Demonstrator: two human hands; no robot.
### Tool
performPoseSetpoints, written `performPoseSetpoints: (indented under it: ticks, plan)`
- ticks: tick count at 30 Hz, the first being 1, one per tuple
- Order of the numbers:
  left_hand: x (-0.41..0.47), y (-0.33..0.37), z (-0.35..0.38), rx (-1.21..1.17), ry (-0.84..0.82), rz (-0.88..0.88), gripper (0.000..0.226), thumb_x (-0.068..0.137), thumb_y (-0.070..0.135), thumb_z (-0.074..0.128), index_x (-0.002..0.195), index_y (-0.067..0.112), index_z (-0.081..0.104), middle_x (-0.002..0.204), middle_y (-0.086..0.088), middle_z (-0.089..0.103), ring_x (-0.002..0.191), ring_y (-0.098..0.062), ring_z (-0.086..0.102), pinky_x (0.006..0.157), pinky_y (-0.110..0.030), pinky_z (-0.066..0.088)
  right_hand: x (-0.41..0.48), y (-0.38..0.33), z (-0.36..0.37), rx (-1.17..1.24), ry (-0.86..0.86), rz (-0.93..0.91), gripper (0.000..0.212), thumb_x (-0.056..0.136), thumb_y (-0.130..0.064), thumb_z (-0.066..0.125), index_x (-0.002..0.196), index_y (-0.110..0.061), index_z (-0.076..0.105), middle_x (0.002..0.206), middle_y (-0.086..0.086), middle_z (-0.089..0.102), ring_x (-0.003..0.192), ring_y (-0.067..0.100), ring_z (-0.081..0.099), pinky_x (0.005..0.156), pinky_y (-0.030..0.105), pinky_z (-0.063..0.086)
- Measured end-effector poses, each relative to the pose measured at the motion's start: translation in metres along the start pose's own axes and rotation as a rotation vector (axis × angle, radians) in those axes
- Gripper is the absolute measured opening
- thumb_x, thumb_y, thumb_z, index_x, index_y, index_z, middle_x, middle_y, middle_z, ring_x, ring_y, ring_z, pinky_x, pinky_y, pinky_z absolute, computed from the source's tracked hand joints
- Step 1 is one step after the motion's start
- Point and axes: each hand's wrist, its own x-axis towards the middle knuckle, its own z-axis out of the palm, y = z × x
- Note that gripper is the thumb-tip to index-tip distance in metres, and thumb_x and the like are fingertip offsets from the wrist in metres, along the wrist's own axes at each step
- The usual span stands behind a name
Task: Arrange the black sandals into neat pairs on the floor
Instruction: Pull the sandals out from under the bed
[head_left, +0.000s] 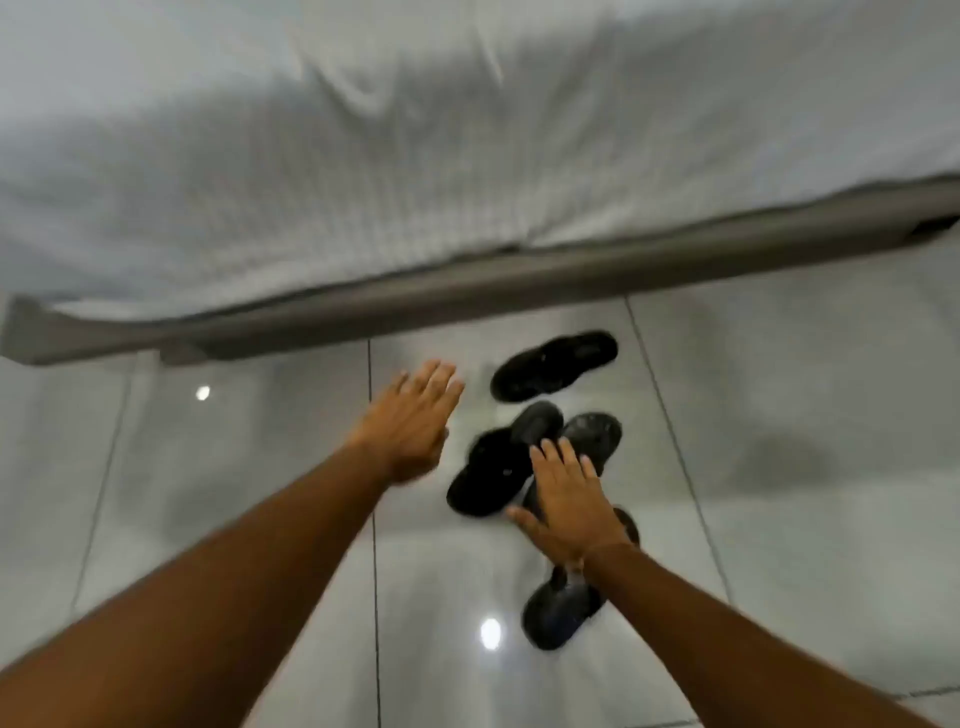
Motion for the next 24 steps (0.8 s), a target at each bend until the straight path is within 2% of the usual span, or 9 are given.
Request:
performPoseSetpoints:
  ticks: [3, 6, 10, 13, 17, 19, 22, 24]
  plan:
    - [0.088, -0.006, 0.075, 0.121, 0.02, 0.035, 0.068, 0.094, 0.023, 0.041, 0.152, 0.016, 0.006, 0.164, -0.008, -0.003, 0.15, -0.027, -0.006, 0.12, -0.048, 0.006, 0.072, 0.026, 0.08, -0.008, -0.009, -0.001, 0.09, 0.092, -0.059, 0.044, 0.155, -0.008, 0.004, 0.165, 0.014, 0.001, 0.151, 0.03, -0.007, 0.124, 0.046, -0.001]
    - [0.159, 0.005, 0.126, 0.138, -0.023, 0.026, 0.073, 0.089, 0.013, 0.043, 0.153, 0.014, 0.007, 0.164, -0.008, -0.003, 0.15, -0.027, -0.005, 0.121, -0.047, 0.01, 0.122, 0.034, 0.149, -0.017, 0.0, 0.001, 0.093, 0.09, -0.057, 0.049, 0.154, -0.004, 0.006, 0.163, 0.02, 0.001, 0.151, 0.035, -0.006, 0.123, 0.048, 0.002]
    - [0.25, 0.034, 0.175, 0.039, -0.044, 0.05, 0.073, 0.092, 0.019, 0.046, 0.154, 0.021, 0.009, 0.164, -0.005, 0.0, 0.15, -0.028, 0.005, 0.117, -0.049, 0.024, 0.169, 0.056, 0.219, 0.088, 0.086, 0.11, 0.086, 0.092, -0.043, 0.05, 0.154, -0.007, 0.002, 0.164, 0.016, -0.008, 0.15, 0.031, -0.015, 0.121, 0.048, -0.007]
    - [0.28, 0.048, 0.204, -0.05, -0.077, 0.056, 0.069, 0.094, 0.022, 0.046, 0.152, 0.034, 0.011, 0.164, -0.002, -0.001, 0.145, -0.032, 0.021, 0.113, -0.05, 0.032, 0.177, 0.065, 0.244, 0.069, 0.182, 0.068, 0.079, 0.093, -0.034, 0.048, 0.154, -0.01, 0.003, 0.165, 0.011, -0.009, 0.15, 0.028, -0.017, 0.12, 0.044, -0.011]
    - [0.263, 0.023, 0.231, -0.141, 0.017, -0.059, 0.069, 0.093, 0.02, 0.045, 0.151, 0.039, 0.014, 0.164, -0.003, 0.004, 0.144, -0.037, 0.024, 0.111, -0.053, 0.032, 0.177, 0.067, 0.243, 0.029, 0.148, 0.062, 0.084, 0.092, -0.031, 0.053, 0.154, -0.008, 0.001, 0.164, 0.012, -0.014, 0.149, 0.027, -0.022, 0.119, 0.043, -0.014]
    - [0.236, 0.005, 0.239, -0.129, -0.016, -0.111, 0.072, 0.091, 0.016, 0.047, 0.151, 0.04, 0.014, 0.164, -0.005, 0.005, 0.14, -0.039, 0.031, 0.107, -0.052, 0.035, 0.174, 0.063, 0.238, -0.006, 0.114, 0.079, 0.086, 0.092, -0.031, 0.054, 0.153, -0.006, -0.001, 0.163, 0.015, -0.016, 0.149, 0.028, -0.022, 0.12, 0.045, -0.012]
    - [0.179, -0.02, 0.253, -0.107, -0.1, -0.157, 0.068, 0.093, 0.024, 0.046, 0.15, 0.042, 0.013, 0.164, -0.007, 0.007, 0.129, -0.041, 0.044, 0.1, -0.051, 0.041, 0.169, 0.061, 0.23, -0.059, 0.063, 0.086, 0.088, 0.092, -0.032, 0.054, 0.153, -0.004, -0.003, 0.162, 0.017, -0.015, 0.149, 0.031, -0.019, 0.122, 0.049, -0.007]
    - [0.133, -0.029, 0.268, -0.124, -0.171, -0.213, 0.072, 0.092, 0.022, 0.046, 0.149, 0.046, 0.009, 0.164, -0.005, 0.006, 0.127, -0.04, 0.047, 0.098, -0.049, 0.044, 0.163, 0.061, 0.23, -0.109, 0.042, 0.067, 0.089, 0.091, -0.031, 0.058, 0.153, -0.005, -0.001, 0.163, 0.016, -0.013, 0.15, 0.032, -0.016, 0.123, 0.05, -0.004]
